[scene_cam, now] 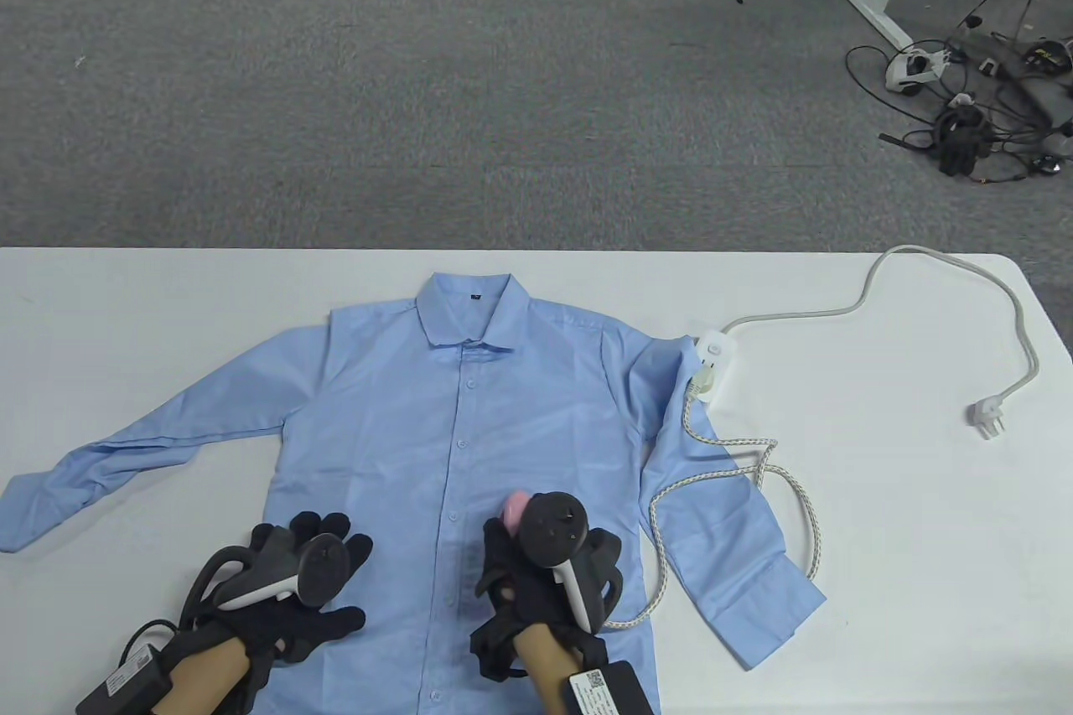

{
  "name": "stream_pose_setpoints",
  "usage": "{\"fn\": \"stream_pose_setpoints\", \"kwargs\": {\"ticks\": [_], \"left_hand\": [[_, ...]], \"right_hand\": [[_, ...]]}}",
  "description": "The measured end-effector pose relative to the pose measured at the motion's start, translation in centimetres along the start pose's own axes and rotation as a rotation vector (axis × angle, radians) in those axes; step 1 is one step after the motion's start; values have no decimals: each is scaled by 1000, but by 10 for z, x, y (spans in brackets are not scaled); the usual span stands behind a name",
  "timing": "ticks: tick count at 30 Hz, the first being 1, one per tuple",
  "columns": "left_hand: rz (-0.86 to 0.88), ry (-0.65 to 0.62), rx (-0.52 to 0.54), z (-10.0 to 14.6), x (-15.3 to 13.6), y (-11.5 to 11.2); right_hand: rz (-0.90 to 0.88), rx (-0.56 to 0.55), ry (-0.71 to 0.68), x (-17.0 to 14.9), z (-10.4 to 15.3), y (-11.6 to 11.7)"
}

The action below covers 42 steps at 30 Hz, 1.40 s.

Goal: Iron long-sleeve shirt with electric iron on table

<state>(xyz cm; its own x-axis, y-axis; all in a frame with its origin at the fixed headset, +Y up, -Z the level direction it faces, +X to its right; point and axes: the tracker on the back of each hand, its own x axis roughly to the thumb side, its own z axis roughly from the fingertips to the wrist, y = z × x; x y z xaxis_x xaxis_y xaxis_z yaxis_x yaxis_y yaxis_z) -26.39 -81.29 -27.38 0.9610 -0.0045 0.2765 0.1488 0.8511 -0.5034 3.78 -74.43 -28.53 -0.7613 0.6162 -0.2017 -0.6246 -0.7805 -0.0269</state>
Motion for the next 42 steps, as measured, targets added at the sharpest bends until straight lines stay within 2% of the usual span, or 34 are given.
{"fn": "stream_pose_setpoints", "kwargs": {"ticks": [10, 18, 21, 24, 26, 28, 29, 31, 35, 37, 42], "left_hand": [[3, 3, -24, 0, -1, 0], [2, 10, -32, 0, -1, 1], [-4, 12, -37, -1, -1, 2], [-13, 14, -36, -1, 0, 2], [-14, 15, -38, -1, 0, 2], [-14, 13, -39, -1, 0, 2], [-14, 13, -39, -1, 0, 3], [-16, 13, -40, -1, 1, 3], [-16, 13, -40, -1, 1, 3], [-17, 13, -38, -1, 1, 3], [-20, 14, -35, -1, 1, 3]], "right_hand": [[3, -91, 97, -54, -7, -47], [-11, -108, 99, -62, -8, -52], [13, -67, 166, -62, -14, -57], [24, 93, 273, -62, -29, -61], [72, 91, 270, -60, -29, -60], [51, 30, 258, -60, -27, -59], [47, 49, 260, -60, -26, -60], [3, 59, 243, -57, -16, -63], [-146, 84, 124, -36, 13, -66], [-202, 100, 76, -24, 28, -58], [-110, 228, -22, 3, 58, -25]]}}
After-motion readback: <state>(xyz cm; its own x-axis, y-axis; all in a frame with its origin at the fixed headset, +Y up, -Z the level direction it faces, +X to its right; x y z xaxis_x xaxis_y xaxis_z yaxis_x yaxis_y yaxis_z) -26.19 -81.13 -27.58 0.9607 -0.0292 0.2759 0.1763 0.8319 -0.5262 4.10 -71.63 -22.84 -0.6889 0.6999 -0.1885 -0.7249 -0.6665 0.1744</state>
